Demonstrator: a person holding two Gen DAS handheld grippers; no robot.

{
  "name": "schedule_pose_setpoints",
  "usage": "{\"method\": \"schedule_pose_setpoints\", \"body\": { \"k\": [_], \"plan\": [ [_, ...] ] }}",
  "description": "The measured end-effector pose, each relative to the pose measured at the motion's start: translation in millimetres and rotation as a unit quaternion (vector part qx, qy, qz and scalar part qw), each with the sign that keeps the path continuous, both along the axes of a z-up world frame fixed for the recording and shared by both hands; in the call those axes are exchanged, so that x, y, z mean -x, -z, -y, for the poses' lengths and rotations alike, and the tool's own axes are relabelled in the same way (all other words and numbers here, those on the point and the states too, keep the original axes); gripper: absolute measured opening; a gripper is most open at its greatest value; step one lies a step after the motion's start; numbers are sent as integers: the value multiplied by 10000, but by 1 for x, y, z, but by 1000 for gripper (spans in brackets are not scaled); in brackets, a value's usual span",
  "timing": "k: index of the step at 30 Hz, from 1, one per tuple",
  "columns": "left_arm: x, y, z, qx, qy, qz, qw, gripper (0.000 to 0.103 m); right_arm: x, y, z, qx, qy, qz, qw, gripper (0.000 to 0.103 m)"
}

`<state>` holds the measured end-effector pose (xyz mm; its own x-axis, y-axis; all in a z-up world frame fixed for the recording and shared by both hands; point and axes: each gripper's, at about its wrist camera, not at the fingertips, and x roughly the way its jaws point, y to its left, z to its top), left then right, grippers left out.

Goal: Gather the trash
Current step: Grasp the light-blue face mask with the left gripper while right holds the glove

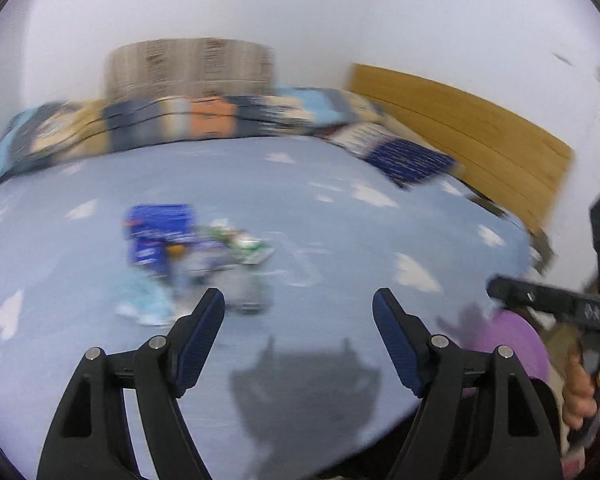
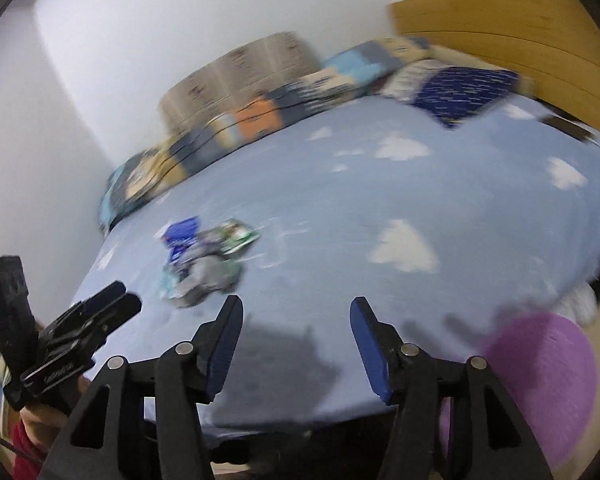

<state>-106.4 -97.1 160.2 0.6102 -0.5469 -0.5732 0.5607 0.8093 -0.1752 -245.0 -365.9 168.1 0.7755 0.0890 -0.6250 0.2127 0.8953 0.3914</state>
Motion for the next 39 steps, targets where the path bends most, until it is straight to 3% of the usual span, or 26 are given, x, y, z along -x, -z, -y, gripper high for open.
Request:
{"method": "schedule_pose_setpoints", "body": {
  "k": [3,4,9,13,18,19,20,23,32,35,37,39],
  "plan": [
    [-34,18,-38,-175,-847,-138,9962,76,-44,7,-37,116,-492,-150,9986,60],
    [-48,23,-53,-199,-1140,-350,9927,76,-63,12,-51,172,-667,-255,9973,60],
    [-78,25,-92,51,-1784,-538,9825,75,-140,41,-93,261,-1210,-670,9900,60],
    [-99,37,-102,138,-1948,-953,9761,76,-204,70,-110,106,-1305,-1001,9863,60],
    [-129,51,-101,213,-1978,-1286,9715,75,-250,97,-121,203,-1315,-1218,9836,60],
    [-134,54,-98,163,-1979,-1320,9712,75,-255,104,-122,223,-1345,-1271,9825,53],
    [-140,57,-95,111,-1970,-1346,9711,75,-257,106,-122,139,-1353,-1314,9820,29],
    [-156,68,-89,-18,-1968,-1445,9697,75,-251,104,-116,-141,-1381,-1391,9805,15],
    [-186,111,-75,-184,-1720,-1901,9664,76,-197,59,-90,-602,-1111,-604,9901,12],
    [-185,119,-60,-472,-1617,-1912,9670,75,-192,51,-92,-581,-1081,-423,9915,12],
    [-182,121,-53,-738,-1580,-1780,9685,57,-190,46,-92,-571,-1094,-346,9918,12],
    [-180,123,-49,-992,-1531,-1679,9688,21,-191,46,-94,-569,-1100,-331,9918,12]
  ]
}}
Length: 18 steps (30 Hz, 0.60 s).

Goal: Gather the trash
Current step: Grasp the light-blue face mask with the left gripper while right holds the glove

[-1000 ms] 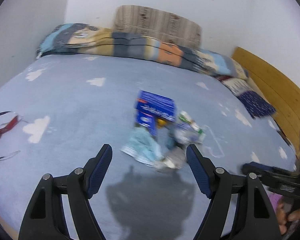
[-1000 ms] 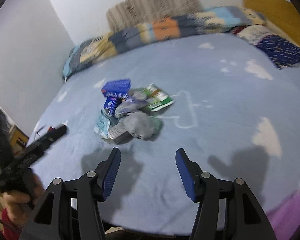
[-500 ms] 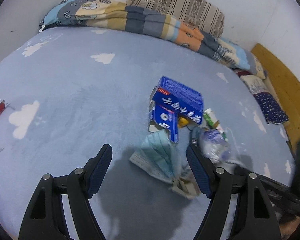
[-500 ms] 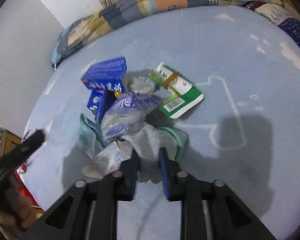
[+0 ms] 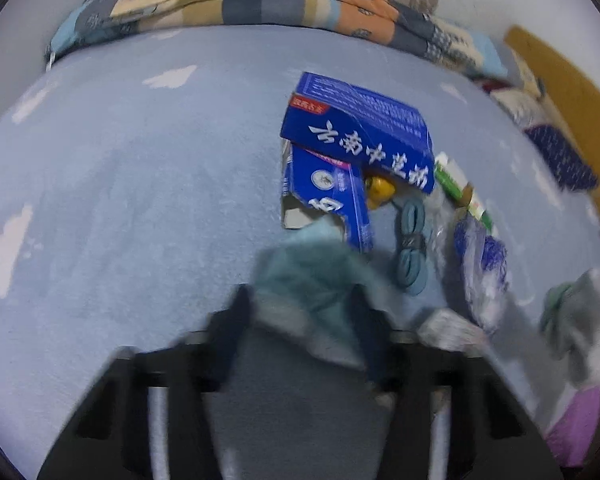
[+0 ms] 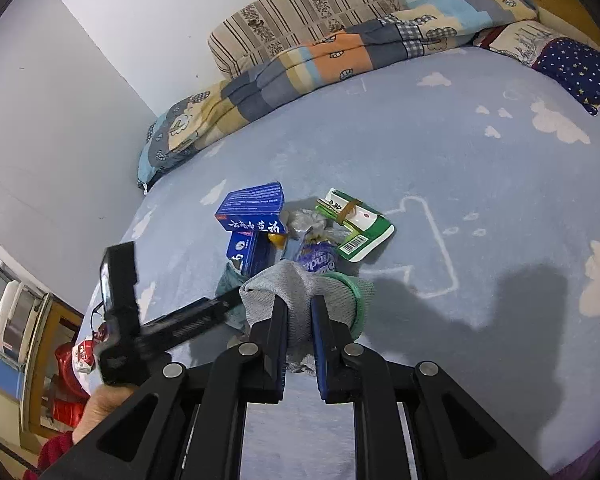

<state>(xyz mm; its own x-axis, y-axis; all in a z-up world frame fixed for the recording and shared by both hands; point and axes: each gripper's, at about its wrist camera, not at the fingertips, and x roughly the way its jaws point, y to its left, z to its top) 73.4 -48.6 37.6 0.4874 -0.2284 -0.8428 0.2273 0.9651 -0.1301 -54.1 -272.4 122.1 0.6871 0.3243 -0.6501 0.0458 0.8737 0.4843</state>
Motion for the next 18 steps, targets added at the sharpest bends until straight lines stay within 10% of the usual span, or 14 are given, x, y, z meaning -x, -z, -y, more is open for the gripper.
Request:
{"method": "schedule_pose_setpoints", "body": {
  "k": [4,15,17,18],
  "plan": [
    [5,-10,-3,128,137,91,9998,0,2,-2,-1,36,-12,27,10000,12],
    [11,-28,-16,526,36,196,9984,0,4,-9,1,181,59,253,9995,12],
    [6,-25,-19,744,-10,76,9972,21,4,-8,3,144,86,241,9996,12],
    [3,-23,-19,844,-28,-2,9964,57,4,-8,4,123,91,235,9996,12]
  ]
}}
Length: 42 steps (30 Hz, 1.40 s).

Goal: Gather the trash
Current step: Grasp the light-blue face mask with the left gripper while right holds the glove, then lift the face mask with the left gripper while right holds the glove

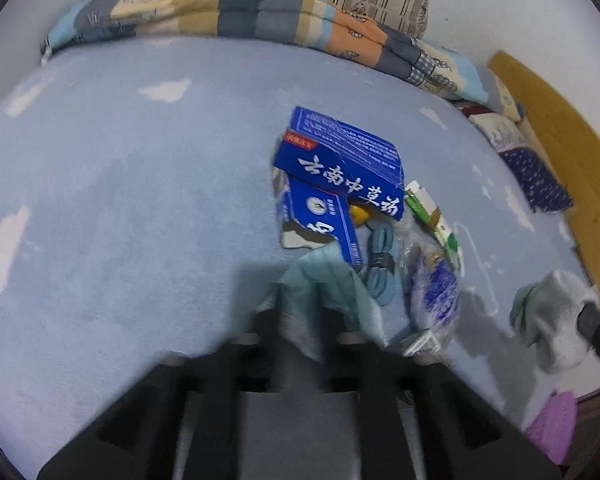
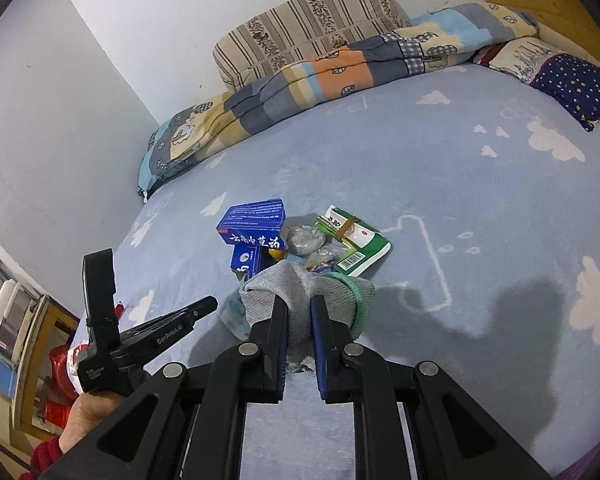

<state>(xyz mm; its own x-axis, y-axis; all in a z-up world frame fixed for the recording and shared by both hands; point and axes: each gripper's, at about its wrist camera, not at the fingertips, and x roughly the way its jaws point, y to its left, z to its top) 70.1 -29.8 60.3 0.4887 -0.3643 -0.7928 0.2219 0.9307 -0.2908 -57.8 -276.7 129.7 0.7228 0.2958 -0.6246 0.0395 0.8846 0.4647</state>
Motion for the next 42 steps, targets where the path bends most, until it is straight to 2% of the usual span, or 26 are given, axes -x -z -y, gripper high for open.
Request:
{"method": "schedule_pose_setpoints", "body": {
  "k": [1,2,4,6,9,10,13,15,17,20,24,29,34,39,42],
  "plan": [
    [-2,1,0,61,-80,-19,9999,73,0,0,1,-23,2,-3,10000,12],
    [-3,2,0,97,-173,-12,9998,82,0,1,0,-26,0,-6,10000,12],
    [-7,4,4,350,-185,-84,9992,82,0,2,0,4,-9,-11,10000,12],
    [-11,5,12,367,-166,-147,9991,82,1,3,0,26,-12,-8,10000,12],
    [-16,14,30,-88,-146,-181,9997,82,1,4,4,12,45,-19,10000,12],
    [-18,22,37,-392,-170,-264,9987,82,0,5,6,-13,63,-32,10000,12],
    [-21,35,43,-899,-227,-330,9951,62,0,8,9,-77,93,-85,9999,12],
    [-20,35,43,-1099,-191,-196,9936,40,0,8,10,-77,83,-91,9999,12],
    [-18,31,41,-1121,-174,-139,9934,27,0,8,9,-34,68,-91,9999,12],
    [-14,24,32,-978,-209,-66,9950,19,-1,8,6,-32,40,-94,9999,12],
    [1,1,18,-755,-290,160,9966,18,-3,7,1,40,5,-91,10000,12],
    [46,-54,8,-383,-157,853,9955,18,-8,6,-8,124,-71,-81,9999,12],
    [100,-80,16,-746,148,1473,9862,19,-7,4,-15,233,-176,-16,9996,12],
    [105,-76,24,-834,167,1617,9832,19,-6,3,-19,269,-213,-6,9994,12],
    [107,-78,29,-1034,199,1852,9770,19,-4,0,-21,324,-198,69,9993,12]
  ]
}}
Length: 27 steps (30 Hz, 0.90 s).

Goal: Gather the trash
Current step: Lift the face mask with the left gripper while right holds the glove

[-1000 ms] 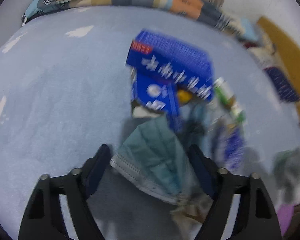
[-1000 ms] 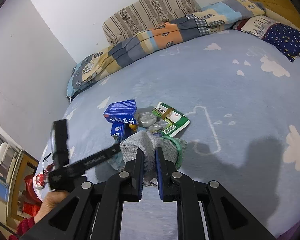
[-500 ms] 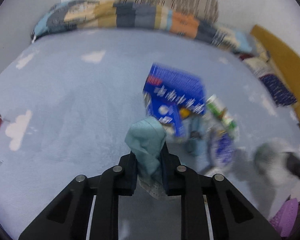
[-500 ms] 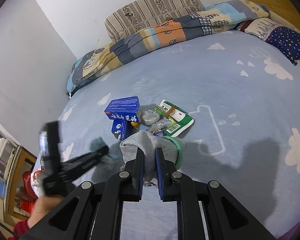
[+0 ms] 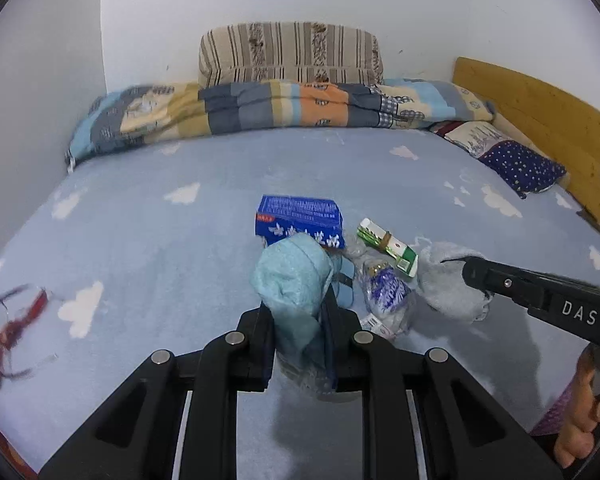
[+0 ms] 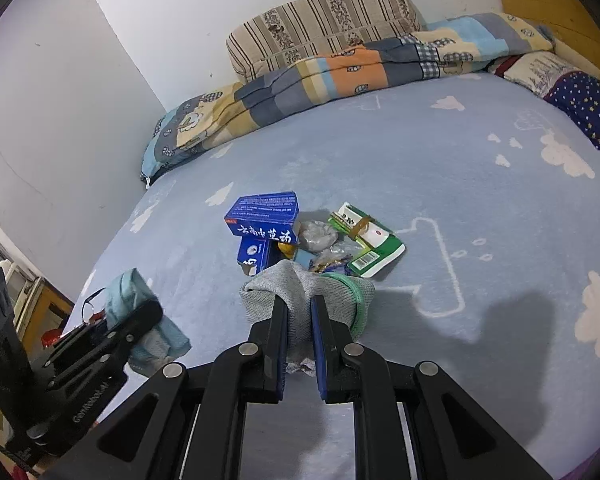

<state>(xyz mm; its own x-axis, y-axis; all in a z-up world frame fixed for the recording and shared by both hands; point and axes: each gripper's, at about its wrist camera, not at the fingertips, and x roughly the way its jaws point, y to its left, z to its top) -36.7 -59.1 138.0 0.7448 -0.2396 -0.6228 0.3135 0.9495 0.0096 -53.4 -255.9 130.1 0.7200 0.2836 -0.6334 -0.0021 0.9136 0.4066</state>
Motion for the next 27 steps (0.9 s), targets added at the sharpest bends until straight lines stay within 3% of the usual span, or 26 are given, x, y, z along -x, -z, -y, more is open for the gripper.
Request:
{"method": "schedule_pose_setpoints", "body": {
  "k": [7,27],
  "plan": [
    [3,-3,4,-69,-4,121,9999,19,2,-3,0,52,42,91,9999,12],
    [-4,-10,-14,-232,-582,491,9968,19,10,-10,-2,-45,1,293,9996,12]
  ]
}}
